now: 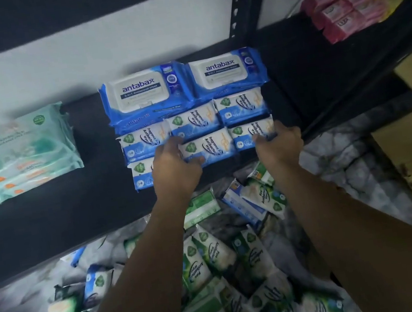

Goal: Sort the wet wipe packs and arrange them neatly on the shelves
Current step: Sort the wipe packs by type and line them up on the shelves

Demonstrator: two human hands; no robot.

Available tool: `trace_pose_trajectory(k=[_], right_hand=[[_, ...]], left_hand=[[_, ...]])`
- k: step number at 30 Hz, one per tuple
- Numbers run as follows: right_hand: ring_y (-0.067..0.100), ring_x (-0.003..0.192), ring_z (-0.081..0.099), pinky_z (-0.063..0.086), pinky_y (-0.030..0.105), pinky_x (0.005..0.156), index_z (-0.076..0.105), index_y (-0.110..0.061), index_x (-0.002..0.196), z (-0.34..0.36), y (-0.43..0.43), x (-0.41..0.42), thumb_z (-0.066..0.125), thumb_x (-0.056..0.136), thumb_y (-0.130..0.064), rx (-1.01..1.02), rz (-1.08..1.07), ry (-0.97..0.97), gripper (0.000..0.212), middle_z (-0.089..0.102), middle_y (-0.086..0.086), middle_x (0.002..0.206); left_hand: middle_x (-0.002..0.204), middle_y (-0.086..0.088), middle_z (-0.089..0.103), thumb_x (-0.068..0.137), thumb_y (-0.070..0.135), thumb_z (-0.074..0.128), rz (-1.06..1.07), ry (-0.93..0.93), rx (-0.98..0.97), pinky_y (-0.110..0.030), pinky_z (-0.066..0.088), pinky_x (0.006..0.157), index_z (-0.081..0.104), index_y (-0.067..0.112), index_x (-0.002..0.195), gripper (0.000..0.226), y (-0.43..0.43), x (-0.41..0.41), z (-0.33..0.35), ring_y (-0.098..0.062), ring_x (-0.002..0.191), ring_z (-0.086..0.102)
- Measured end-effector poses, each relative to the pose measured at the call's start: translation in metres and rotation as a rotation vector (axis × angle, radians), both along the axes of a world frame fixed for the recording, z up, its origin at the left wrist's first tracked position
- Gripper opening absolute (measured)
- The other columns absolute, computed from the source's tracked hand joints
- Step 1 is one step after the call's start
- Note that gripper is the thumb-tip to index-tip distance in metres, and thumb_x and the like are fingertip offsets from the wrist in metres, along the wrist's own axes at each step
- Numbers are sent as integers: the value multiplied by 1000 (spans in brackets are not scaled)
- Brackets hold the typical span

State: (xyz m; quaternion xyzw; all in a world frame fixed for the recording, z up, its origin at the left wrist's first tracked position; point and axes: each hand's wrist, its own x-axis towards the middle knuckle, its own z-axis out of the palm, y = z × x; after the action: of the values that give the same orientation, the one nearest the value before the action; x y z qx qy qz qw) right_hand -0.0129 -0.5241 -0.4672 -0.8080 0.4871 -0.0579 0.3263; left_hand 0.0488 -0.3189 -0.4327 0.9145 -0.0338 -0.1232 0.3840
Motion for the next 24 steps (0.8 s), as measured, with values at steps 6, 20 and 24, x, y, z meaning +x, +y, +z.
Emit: trace_pose_trajectory(k=[6,20,24], right_hand=[[38,127,41,41,47,105,52,-17,141,0,-4,-6,73,88,-42,25,19,-15,62,45,14,139],[36,118,52,26,33,93,61,-15,119,89,65,-155,39,107,-28,23,284,330,28,58,20,122],[35,83,58,38,32,66,62,-2,92,42,96,-205,44,105,-19,213,392,210,28,61,18,89]], left_hand=[[109,1,56,82,43,80,26,14,83,-40,50,73,43,23,116,54,-3,-4,0,-24,89,57],[94,-1,67,87,24,55,-260,268,258,-29,48,71,60,26,98,12,71,-138,5,-26,85,65],[100,-5,68,88,18,51,-486,323,299,-32,51,74,60,23,99,15,97,-184,1,-23,85,60]])
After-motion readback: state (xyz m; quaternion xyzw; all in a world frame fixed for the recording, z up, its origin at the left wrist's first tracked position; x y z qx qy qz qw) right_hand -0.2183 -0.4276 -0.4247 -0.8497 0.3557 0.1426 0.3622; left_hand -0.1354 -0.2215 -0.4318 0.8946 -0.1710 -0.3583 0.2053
